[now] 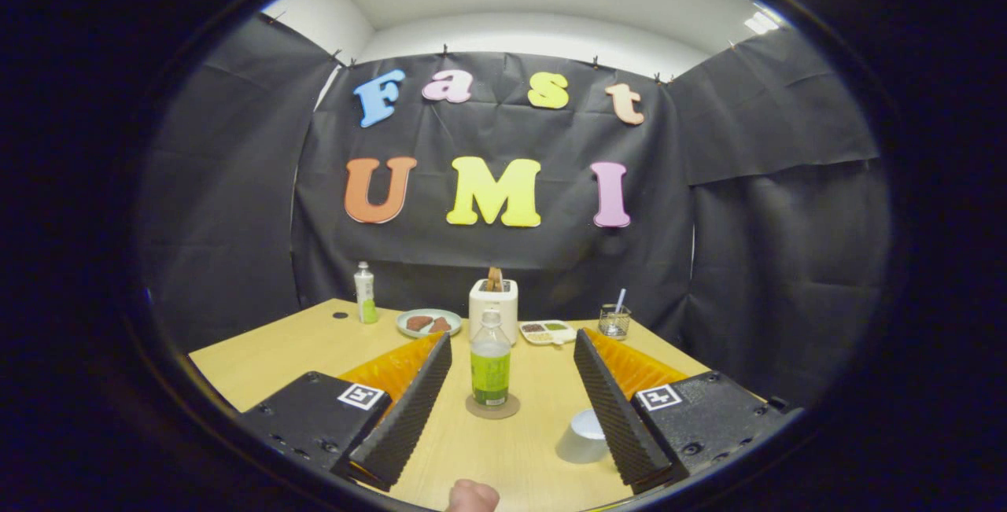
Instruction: Take the bottle from table, then pour the juice into the cup, finally place the bottle on the coaster
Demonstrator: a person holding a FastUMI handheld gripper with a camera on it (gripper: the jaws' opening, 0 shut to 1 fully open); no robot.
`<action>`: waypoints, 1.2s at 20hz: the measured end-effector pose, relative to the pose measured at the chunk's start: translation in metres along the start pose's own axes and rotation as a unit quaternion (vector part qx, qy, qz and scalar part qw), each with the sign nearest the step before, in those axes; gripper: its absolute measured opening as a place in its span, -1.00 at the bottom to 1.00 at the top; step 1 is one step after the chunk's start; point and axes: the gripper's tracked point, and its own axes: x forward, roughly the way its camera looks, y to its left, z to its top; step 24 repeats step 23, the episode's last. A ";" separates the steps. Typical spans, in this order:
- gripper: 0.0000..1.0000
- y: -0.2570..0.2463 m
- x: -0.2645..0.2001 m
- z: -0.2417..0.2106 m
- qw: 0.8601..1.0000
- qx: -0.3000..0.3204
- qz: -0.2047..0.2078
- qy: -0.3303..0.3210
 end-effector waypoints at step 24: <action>1.00 0.003 -0.060 -0.019 1.000 0.003 0.024 -0.015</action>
